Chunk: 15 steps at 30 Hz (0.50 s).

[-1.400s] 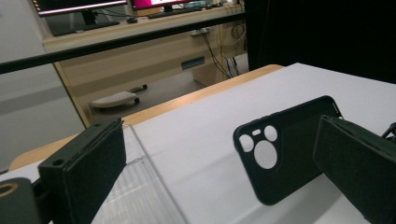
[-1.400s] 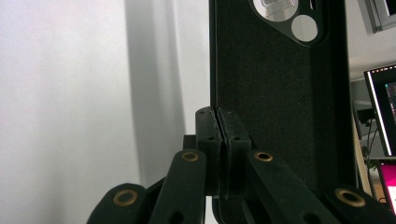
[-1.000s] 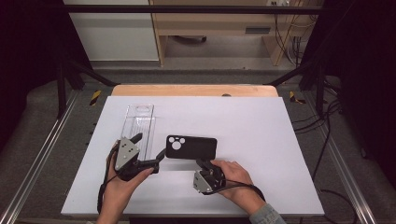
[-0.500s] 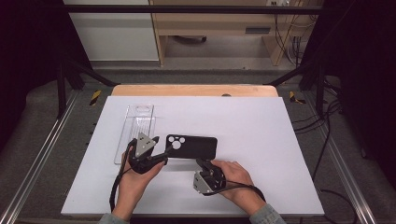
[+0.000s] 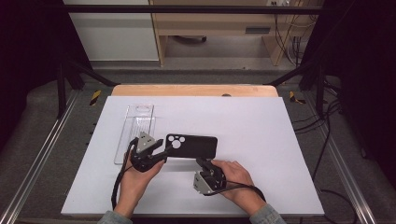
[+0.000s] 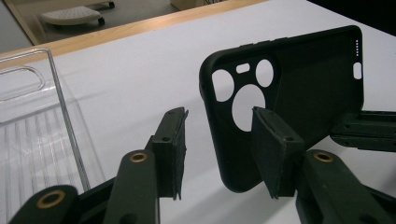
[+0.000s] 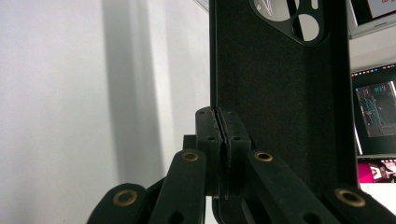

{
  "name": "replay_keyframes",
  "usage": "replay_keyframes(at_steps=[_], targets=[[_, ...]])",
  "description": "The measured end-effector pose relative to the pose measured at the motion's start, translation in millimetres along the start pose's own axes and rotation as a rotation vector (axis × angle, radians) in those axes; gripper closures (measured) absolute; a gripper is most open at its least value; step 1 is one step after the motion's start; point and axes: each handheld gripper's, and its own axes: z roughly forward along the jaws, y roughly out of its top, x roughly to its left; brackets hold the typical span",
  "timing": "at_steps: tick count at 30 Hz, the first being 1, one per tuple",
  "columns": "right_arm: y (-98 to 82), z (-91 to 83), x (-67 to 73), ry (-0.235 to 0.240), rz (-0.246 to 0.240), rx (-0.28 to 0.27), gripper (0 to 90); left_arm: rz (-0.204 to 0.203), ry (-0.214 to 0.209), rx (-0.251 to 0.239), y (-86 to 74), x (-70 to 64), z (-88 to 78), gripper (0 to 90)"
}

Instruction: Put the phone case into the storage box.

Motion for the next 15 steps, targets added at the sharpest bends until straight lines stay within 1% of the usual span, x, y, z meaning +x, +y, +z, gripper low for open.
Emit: replay_keyframes(at_steps=[1,4,9,11,13,14,15], targets=[[0.2,0.0,0.5,-0.004,-0.001,0.001,88.3,0.002,-0.002,0.004,-0.1,0.2,-0.2,57.2],[0.3,0.3,0.5,0.004,-0.016,0.002,88.3,0.001,-0.003,0.004,-0.2,0.5,0.0,59.7],[1.1,0.2,0.9,-0.003,-0.013,0.0,88.3,-0.008,-0.006,0.008,-1.3,1.0,1.3,63.7],[0.8,0.7,0.8,0.003,-0.021,-0.005,88.3,-0.011,-0.011,0.011,-1.8,0.7,1.7,65.9],[1.2,0.6,2.1,-0.002,-0.015,0.001,88.3,-0.016,-0.013,0.014,-2.1,0.6,2.2,68.0],[1.3,0.7,1.7,0.0,-0.029,-0.002,88.2,-0.018,-0.013,0.016,-2.1,0.9,2.0,69.3],[2.1,0.8,2.7,0.0,-0.023,-0.002,88.3,-0.017,-0.007,0.017,-1.8,1.6,1.5,70.4]])
